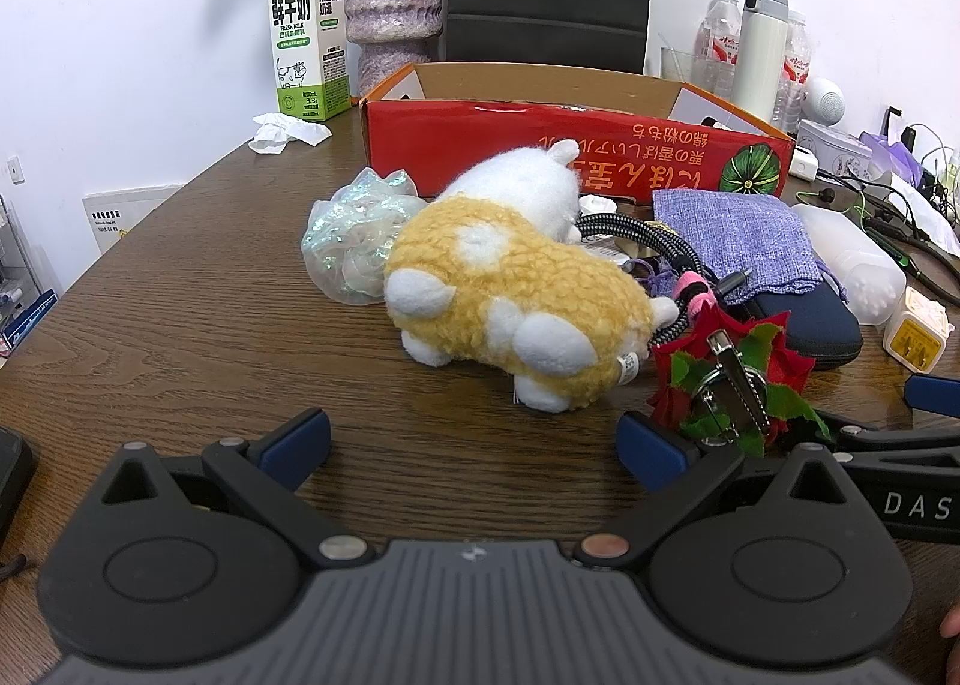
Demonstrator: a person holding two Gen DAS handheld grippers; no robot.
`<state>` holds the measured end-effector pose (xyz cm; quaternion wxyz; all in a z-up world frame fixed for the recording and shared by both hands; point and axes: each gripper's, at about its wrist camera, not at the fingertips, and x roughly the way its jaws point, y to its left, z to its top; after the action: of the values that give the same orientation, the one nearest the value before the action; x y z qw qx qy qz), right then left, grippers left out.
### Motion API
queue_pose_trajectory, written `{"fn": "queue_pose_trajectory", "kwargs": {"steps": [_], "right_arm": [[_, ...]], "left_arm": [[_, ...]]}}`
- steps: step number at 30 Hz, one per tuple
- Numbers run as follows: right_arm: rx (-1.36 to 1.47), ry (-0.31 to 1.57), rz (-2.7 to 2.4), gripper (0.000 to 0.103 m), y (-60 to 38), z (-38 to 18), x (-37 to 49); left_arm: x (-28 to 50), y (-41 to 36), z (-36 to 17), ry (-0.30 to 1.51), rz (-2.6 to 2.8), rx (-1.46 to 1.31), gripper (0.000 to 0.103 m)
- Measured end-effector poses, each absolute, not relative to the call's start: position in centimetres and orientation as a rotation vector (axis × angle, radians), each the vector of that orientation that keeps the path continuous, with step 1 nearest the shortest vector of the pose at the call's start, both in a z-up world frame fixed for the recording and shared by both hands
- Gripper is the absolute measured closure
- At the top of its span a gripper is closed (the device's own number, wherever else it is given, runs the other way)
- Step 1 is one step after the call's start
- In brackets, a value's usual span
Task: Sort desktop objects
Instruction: 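Move the left tool toward the red rose while the right tool approaches the white cap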
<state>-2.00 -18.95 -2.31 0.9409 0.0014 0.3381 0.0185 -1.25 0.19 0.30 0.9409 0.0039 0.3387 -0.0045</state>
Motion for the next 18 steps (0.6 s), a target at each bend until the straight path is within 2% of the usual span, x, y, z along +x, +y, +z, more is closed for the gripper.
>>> {"fn": "queue_pose_trajectory", "kwargs": {"steps": [18], "right_arm": [[0.002, 0.695, 0.053, 0.0, -19.16, -2.35, -1.54]], "left_arm": [[-1.23, 0.19, 0.29, 0.691, -0.009, 0.008, 0.0]]}}
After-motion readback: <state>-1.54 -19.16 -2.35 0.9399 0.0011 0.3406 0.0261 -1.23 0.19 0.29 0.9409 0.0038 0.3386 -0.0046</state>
